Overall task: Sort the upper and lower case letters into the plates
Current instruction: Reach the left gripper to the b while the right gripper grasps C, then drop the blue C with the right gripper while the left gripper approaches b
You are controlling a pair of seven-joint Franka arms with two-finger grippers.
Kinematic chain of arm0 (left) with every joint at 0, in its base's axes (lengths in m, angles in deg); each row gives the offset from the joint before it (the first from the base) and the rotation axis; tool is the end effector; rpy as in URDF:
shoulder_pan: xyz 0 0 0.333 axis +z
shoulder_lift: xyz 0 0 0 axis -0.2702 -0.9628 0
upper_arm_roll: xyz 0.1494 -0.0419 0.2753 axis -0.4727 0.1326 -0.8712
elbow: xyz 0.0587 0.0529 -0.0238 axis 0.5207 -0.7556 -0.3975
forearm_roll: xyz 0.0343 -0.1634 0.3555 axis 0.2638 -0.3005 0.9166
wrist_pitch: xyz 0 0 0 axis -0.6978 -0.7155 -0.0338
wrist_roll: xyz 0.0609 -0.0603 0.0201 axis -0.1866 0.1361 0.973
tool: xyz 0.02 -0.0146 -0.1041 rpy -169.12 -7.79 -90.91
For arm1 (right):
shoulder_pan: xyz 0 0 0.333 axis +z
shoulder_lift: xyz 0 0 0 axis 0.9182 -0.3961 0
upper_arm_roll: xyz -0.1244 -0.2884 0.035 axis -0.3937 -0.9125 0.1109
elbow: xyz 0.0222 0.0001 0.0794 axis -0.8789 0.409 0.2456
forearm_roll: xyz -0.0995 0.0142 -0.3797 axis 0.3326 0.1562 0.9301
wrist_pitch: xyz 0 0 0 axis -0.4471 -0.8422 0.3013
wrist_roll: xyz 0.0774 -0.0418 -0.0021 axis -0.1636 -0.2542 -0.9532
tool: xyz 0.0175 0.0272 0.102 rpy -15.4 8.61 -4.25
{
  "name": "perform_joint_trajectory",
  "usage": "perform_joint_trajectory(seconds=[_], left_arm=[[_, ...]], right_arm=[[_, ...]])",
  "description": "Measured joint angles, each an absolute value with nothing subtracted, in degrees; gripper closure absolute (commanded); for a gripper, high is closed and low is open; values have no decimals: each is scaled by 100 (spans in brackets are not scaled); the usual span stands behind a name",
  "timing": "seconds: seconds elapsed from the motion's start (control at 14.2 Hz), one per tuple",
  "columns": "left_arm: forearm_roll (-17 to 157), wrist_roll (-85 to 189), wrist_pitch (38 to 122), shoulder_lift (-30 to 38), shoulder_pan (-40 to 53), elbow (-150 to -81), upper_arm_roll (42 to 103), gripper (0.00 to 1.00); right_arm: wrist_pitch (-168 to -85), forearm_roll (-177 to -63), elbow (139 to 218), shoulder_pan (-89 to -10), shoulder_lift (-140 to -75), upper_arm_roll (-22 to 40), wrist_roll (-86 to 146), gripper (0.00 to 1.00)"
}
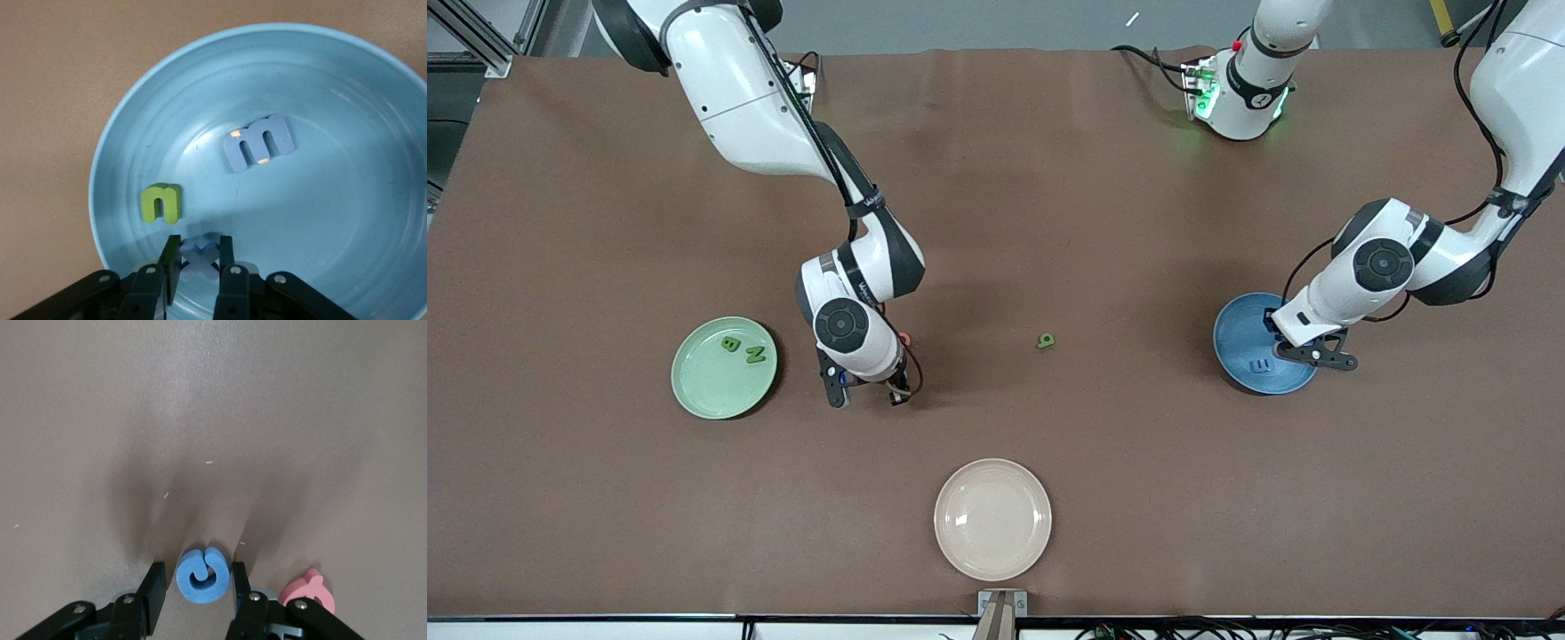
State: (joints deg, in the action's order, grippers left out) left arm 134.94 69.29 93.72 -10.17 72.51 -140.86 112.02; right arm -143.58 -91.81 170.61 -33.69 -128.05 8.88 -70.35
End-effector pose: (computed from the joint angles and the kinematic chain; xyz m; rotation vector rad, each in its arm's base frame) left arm 0.5342 -0.0111 0.1926 -3.0107 0.4117 0.0854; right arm 0.6100 0.3313 0.1798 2.5218 -1.8499 -0.0913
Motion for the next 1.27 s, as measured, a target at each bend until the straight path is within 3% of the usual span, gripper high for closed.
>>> perform_joint_trajectory(seconds=[0.21, 0.42, 0.71, 0.78, 0.85, 0.92, 0.99, 1.27], left_arm=[[13494, 6929, 9372, -1017, 7251, -14095, 11202, 82], [13494, 6929, 9372, -1042, 7251, -14102, 11202, 80], [13495, 6929, 9374, -1113, 7250, -14107, 11139, 77], [13495, 6929, 9379, -1117, 7254, -14105, 11139, 70], [13495, 6929, 9379, -1117, 7253, -14105, 11139, 43], [13495, 6929, 9379, -1117, 7254, -14104, 11139, 7], [13495, 6929, 9380, -1117, 7254, -14101, 11139, 0], [13480, 6936, 9115, -1114, 7276, -14033, 11446, 0]], right_arm=[[-14354, -9180, 17061, -3385, -12806, 847, -7034, 54], [-14357, -9180, 17059, -3391, -12806, 829, -7032, 97], [-14342, -9179, 17045, -3391, -12805, 824, -7033, 100], [-14340, -9179, 17041, -3395, -12806, 817, -7033, 100], [-14314, -9178, 17027, -3411, -12801, 800, -7032, 100], [-14186, -9177, 16985, -3460, -12782, 777, -6978, 100], [-13935, -9176, 16936, -3547, -12736, 759, -6780, 100], [-12999, -9176, 16936, -4193, -12174, 713, -5471, 100]])
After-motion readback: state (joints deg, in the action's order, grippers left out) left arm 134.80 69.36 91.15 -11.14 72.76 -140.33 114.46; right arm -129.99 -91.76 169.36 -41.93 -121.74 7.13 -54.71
